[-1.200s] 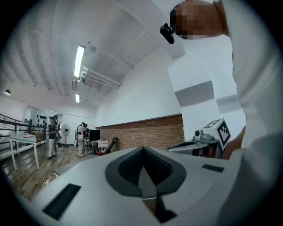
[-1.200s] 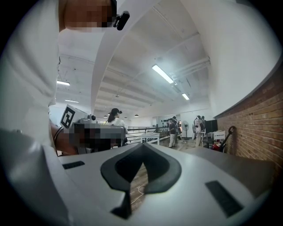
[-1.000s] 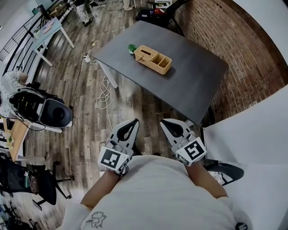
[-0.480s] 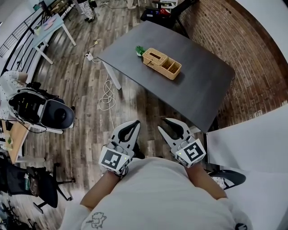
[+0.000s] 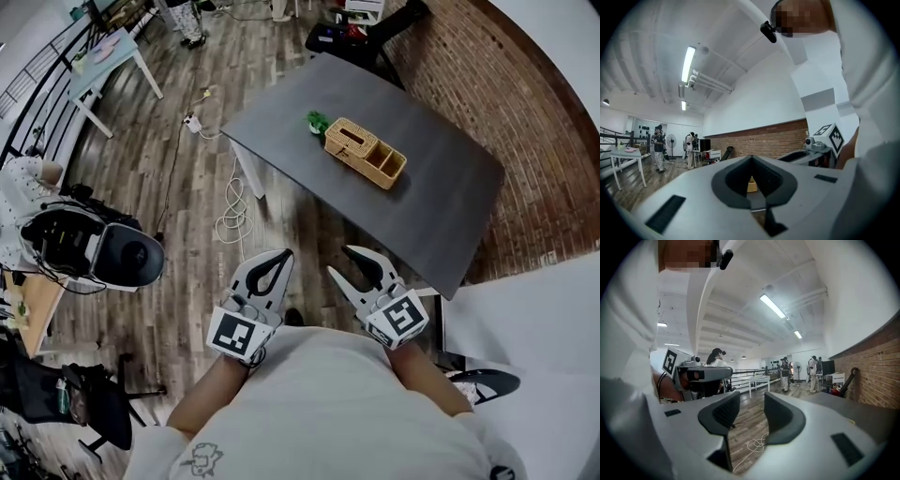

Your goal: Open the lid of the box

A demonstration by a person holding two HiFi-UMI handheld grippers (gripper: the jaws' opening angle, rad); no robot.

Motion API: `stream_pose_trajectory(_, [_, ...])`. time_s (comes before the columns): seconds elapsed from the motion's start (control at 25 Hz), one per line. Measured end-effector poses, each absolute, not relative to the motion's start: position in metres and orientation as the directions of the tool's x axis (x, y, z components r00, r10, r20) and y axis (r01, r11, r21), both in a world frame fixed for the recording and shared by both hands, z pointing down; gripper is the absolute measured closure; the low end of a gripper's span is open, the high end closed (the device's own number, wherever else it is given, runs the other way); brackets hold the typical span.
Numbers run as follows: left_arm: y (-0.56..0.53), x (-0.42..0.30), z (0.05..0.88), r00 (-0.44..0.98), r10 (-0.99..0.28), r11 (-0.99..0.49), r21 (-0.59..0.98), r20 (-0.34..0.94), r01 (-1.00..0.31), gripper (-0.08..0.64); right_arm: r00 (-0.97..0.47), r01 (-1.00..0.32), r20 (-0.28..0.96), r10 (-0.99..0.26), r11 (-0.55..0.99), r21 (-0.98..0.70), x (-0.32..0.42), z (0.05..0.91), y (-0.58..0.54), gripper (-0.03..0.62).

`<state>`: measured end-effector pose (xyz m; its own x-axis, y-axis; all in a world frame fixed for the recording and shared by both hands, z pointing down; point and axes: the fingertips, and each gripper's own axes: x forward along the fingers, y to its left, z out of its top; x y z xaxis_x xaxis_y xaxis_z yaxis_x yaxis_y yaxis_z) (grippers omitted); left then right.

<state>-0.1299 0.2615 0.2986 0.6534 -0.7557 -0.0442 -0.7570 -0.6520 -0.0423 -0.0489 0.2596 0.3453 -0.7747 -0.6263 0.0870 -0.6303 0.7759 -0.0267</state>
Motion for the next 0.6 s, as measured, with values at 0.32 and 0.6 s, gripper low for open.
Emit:
stream_pose_trajectory(0.32, [0.237,-0.183,0.303,0.665,-0.745,-0.665,-0.01,-0.051,-0.746,0.549,-0.763,-0.642,0.111,-0.637,0.767,-0.005,-0.099,0.346,0.24,0.422])
stream_pose_trajectory(0.6, [0.229,-0.207,0.322,0.662,-0.749,-0.662,0.033,0.002,-0.749,0.549,-0.766,-0.635,0.137,-0.629,0.773,0.001,-0.123,0.35,0.234,0.42])
